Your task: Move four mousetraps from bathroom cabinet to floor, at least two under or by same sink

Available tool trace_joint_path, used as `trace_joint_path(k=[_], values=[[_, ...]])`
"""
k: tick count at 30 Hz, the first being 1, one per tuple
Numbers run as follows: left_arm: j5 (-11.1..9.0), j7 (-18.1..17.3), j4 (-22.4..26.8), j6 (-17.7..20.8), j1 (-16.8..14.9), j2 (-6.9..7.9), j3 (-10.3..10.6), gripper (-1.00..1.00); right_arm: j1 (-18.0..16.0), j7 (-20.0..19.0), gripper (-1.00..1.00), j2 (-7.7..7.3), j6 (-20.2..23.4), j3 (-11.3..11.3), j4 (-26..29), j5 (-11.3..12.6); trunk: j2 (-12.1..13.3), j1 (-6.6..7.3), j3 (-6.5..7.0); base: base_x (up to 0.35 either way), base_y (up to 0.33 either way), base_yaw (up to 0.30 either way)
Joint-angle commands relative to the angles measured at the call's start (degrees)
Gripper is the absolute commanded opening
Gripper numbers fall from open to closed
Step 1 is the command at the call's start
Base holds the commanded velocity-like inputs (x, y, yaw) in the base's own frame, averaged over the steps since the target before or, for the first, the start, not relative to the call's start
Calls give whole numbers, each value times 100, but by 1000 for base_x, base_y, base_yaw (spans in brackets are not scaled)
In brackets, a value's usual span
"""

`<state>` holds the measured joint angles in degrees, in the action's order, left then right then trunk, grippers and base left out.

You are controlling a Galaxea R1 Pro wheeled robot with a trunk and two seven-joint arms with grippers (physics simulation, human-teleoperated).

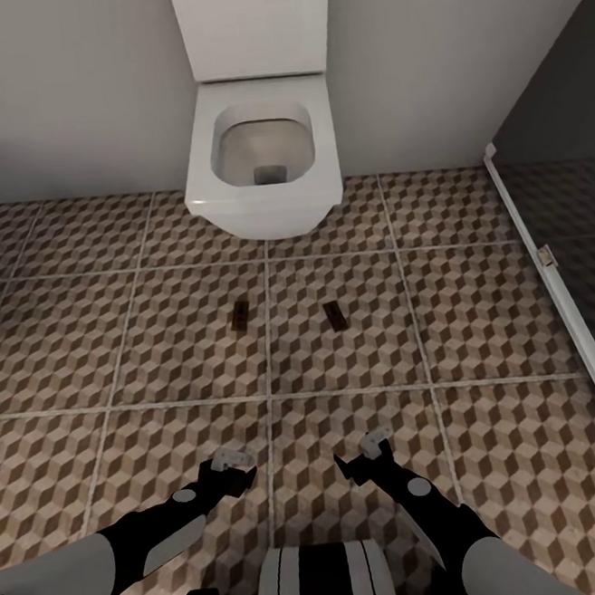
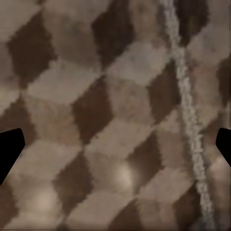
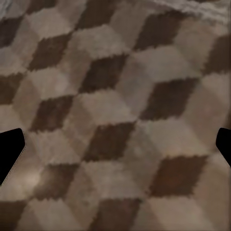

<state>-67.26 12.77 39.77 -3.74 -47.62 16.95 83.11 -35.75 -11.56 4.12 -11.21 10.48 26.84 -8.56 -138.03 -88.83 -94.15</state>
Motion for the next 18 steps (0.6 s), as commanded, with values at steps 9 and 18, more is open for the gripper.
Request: trace_joint_path(k=[9,18], values=[[-59,41,12,-38,-10,2,48,100,-2,-4,100,1,-21,-11,-3,-58,361,199,159,0,0,0],[-59,41,13,-39,-10,1,48,100,-2,-4,100,1,-21,-11,-3,-58,722,396,321,0,0,0]])
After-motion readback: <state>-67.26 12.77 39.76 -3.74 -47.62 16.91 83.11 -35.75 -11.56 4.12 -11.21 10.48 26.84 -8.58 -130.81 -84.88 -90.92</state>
